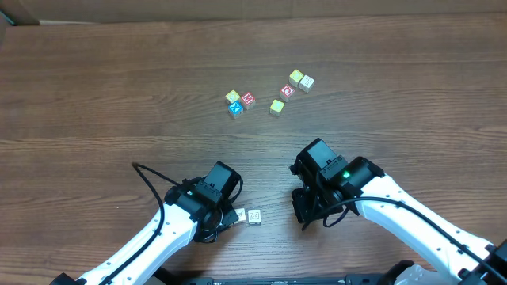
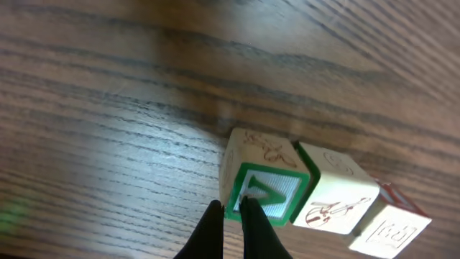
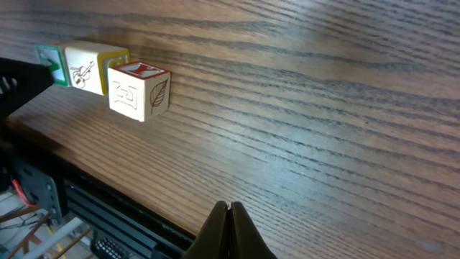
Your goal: Flip 5 blocks
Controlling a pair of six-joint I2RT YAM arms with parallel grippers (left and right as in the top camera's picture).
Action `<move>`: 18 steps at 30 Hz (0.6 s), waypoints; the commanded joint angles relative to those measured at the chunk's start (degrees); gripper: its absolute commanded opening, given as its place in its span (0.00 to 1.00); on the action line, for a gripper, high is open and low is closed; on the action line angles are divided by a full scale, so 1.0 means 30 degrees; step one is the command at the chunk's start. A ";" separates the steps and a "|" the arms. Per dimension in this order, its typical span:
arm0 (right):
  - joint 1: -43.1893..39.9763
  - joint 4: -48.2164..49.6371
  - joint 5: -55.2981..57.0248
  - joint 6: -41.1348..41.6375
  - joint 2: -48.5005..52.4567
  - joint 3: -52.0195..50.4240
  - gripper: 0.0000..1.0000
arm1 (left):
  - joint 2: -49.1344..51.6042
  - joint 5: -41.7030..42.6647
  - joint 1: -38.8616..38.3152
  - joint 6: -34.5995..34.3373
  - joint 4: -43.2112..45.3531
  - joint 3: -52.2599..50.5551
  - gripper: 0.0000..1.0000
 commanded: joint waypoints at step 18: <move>0.0095 0.0590 0.1195 -0.0503 0.0240 -0.0277 0.04 | -0.0386 -0.3665 0.1035 0.3475 -0.3789 0.1588 0.04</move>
